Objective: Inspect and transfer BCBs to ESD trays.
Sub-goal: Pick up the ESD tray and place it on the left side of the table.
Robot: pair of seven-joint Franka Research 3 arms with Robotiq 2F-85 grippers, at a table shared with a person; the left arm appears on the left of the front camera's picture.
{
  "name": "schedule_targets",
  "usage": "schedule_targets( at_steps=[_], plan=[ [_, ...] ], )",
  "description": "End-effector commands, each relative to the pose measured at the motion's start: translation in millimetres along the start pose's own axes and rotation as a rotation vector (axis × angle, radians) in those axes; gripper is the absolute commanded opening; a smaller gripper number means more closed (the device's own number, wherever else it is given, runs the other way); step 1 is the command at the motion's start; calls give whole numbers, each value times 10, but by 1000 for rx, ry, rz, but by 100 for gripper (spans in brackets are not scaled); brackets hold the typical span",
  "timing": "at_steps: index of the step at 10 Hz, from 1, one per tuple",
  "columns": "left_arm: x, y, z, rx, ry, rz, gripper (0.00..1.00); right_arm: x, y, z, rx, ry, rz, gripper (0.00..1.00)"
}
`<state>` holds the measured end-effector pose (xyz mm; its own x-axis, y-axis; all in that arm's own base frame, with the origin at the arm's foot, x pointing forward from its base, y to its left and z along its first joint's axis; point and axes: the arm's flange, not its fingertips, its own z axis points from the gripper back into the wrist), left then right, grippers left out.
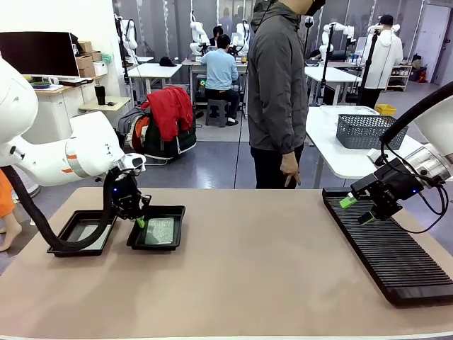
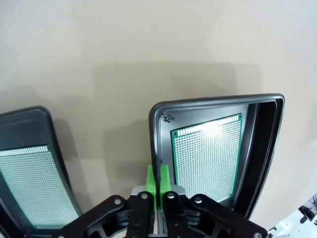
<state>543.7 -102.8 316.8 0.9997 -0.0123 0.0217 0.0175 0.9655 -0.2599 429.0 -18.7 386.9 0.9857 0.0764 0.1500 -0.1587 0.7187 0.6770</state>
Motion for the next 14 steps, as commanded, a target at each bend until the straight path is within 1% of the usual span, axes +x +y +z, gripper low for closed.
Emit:
schedule_targets(
  at_steps=[1, 5, 9, 10, 13, 14],
  plan=[
    [-107, 102, -26, -27, -20, -15, 3, -18, 16, -10, -11, -10, -17, 100],
    [-113, 189, -86, -12, -35, 0, 3, -18, 16, -10, -11, -10, -17, 100],
    [-100, 219, -106, -5, -26, 3, 3, -18, 16, -10, -11, -10, -17, 100],
    [-73, 136, -93, 11, -11, 14, 3, -18, 16, -10, -11, -10, -17, 100],
    [-77, 135, -99, 11, -10, 15, 3, -18, 16, -10, -11, -10, -17, 100],
    [-79, 108, -80, 36, -7, 28, 11, -18, 16, -10, -11, -10, -17, 100]
  ],
)
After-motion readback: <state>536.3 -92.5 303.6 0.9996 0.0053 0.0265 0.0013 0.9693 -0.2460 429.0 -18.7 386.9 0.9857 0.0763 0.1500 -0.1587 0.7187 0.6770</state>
